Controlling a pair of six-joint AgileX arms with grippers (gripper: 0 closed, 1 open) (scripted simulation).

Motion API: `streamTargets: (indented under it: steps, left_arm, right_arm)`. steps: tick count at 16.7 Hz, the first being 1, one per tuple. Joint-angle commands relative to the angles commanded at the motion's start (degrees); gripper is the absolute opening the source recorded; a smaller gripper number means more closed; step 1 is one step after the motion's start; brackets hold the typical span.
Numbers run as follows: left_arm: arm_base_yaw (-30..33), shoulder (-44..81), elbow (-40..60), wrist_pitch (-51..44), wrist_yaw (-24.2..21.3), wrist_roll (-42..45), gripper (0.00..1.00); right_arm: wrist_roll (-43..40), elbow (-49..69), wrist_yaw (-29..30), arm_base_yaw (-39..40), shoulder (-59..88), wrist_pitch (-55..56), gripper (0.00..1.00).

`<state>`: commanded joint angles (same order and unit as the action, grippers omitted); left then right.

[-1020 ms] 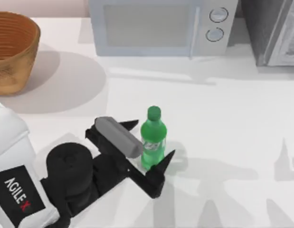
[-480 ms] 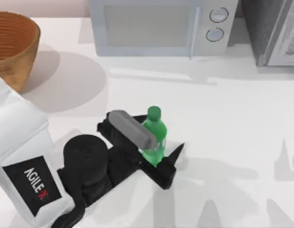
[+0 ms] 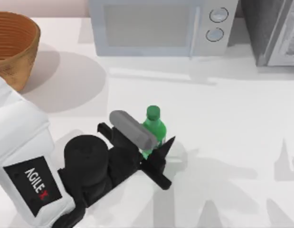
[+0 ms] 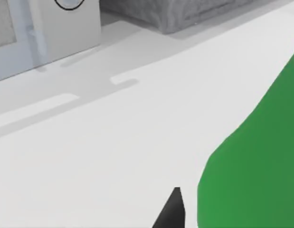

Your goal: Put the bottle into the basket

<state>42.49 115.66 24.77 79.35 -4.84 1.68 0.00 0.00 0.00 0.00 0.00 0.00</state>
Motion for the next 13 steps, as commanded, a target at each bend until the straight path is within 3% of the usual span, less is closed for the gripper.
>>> streamTargets:
  steps: [4, 13]
  left_arm:
    - [0.00, 0.00, 0.00, 0.00, 0.00, 0.00, 0.02]
    - [-0.04, -0.05, -0.06, -0.01, 0.00, 0.06, 0.00]
  right_arm:
    - [0.00, 0.00, 0.00, 0.00, 0.00, 0.00, 1.00]
    - [0.00, 0.00, 0.00, 0.00, 0.00, 0.00, 1.00]
